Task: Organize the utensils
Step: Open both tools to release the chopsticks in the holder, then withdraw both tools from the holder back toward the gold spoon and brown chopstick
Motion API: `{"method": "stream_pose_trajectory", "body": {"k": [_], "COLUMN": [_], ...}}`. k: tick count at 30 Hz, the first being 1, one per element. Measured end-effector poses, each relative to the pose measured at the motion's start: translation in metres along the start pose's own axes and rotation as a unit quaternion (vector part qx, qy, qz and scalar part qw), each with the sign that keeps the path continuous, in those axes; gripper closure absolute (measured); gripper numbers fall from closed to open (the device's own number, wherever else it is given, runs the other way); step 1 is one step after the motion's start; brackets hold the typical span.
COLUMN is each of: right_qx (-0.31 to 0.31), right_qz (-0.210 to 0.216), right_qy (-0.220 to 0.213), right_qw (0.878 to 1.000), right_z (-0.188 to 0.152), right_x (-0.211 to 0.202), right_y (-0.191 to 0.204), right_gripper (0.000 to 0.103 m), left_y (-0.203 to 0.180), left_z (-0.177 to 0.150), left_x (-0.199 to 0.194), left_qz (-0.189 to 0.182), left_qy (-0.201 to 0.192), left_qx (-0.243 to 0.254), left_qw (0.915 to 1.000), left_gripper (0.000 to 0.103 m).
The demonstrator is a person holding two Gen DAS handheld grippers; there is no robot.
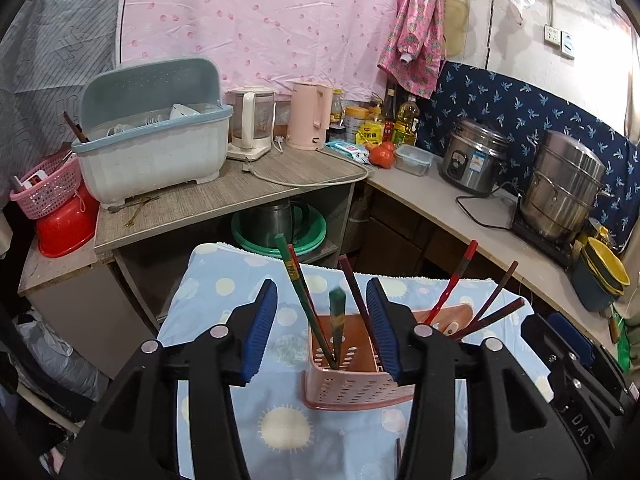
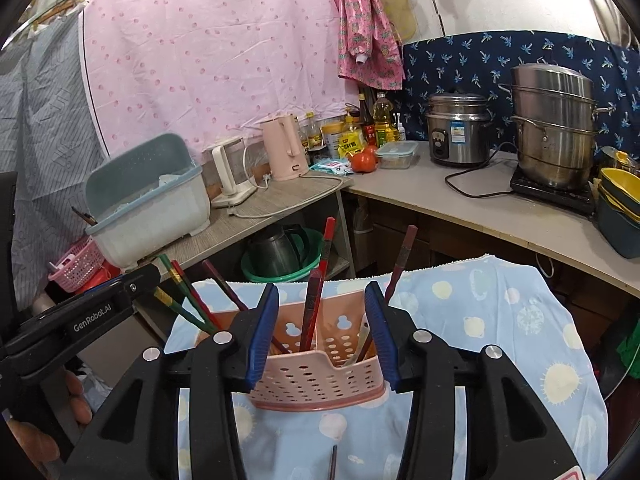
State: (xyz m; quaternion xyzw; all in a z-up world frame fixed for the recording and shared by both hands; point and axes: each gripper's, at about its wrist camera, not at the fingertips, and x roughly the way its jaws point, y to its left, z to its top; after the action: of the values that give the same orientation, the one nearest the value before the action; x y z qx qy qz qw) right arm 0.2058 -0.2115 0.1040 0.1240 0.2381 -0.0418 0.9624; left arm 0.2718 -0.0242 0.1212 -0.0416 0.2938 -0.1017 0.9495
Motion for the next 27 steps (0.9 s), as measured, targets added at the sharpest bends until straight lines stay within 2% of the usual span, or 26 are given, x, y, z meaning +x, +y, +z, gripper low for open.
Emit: {"method": "stream_pose_trajectory", "body": {"k": [5,14,19,27], "right_qx": [-0.006,-0.012,-0.023,-0.062], "right_qz": [0.000,0.005,0.001,-0.012], "right_qy": [-0.001,0.049,0.095,0.162], "right_qw": [1.000,0.999,0.995,0.985], "right_z": [-0.013,-0.066,-0.110,-0.184], "right_x": [-0.029,-0.075,-0.093,-0.105], "right_y": [-0.003,-0.004,-0.009,-0.005], "right_gripper": [0.059,0.059,0.059,0.059], "left_y": [0.002,0.004,0.006,0.007], "left_z": [-0.014,-0.064,-0.104,-0.184], "left_x": [-0.023,-0.051,-0.066,-0.072], "left_qz": [0.001,-0.004,-0.011,-0.016], "left_qy": [-0.002,0.026,0.050,0.119], "left_qx": [-0.003,-0.009,-0.010,-0.003], "left_qw": [1.0000,0.9996,0.9986,0.9928], "left_gripper": [0.059,0.059,0.059,0.059]}}
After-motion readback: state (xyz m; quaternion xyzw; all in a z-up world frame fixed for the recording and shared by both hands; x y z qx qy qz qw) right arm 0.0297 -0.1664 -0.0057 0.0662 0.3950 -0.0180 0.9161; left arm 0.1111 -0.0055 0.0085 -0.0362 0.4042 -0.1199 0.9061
